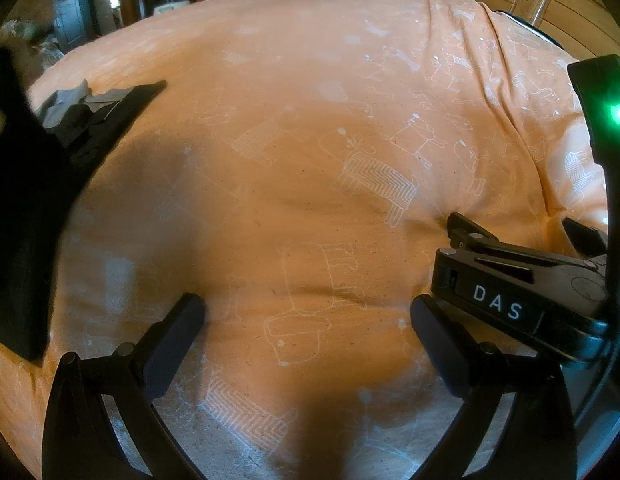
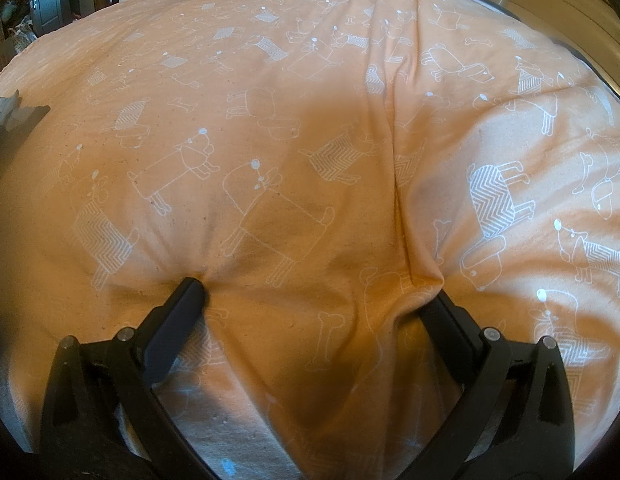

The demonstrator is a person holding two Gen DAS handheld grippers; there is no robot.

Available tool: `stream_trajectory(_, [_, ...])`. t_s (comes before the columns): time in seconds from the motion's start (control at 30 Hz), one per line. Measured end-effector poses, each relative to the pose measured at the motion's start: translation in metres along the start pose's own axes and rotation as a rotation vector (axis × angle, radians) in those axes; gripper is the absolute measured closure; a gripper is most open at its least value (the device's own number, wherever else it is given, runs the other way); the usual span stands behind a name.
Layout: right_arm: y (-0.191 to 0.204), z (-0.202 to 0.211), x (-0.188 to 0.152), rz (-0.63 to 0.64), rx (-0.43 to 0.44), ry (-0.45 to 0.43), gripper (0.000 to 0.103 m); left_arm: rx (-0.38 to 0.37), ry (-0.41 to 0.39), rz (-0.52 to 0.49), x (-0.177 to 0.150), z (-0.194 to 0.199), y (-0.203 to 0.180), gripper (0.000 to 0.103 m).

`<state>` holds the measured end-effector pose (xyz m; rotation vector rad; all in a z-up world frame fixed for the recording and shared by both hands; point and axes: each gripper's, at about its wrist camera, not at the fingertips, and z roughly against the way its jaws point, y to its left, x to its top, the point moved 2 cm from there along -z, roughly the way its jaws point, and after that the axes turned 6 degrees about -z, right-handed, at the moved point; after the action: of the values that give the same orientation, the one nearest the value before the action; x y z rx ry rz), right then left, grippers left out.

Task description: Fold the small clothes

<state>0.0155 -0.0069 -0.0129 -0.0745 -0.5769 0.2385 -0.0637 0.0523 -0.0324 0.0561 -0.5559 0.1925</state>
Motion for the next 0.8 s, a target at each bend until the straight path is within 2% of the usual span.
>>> stream_trajectory(0.8, [-0.0003,0.0000,-0.0002,-0.001,0.001,0.000,0.000,0.005,0.008,-0.002,0.0002,-0.0003,0.0007,0.000])
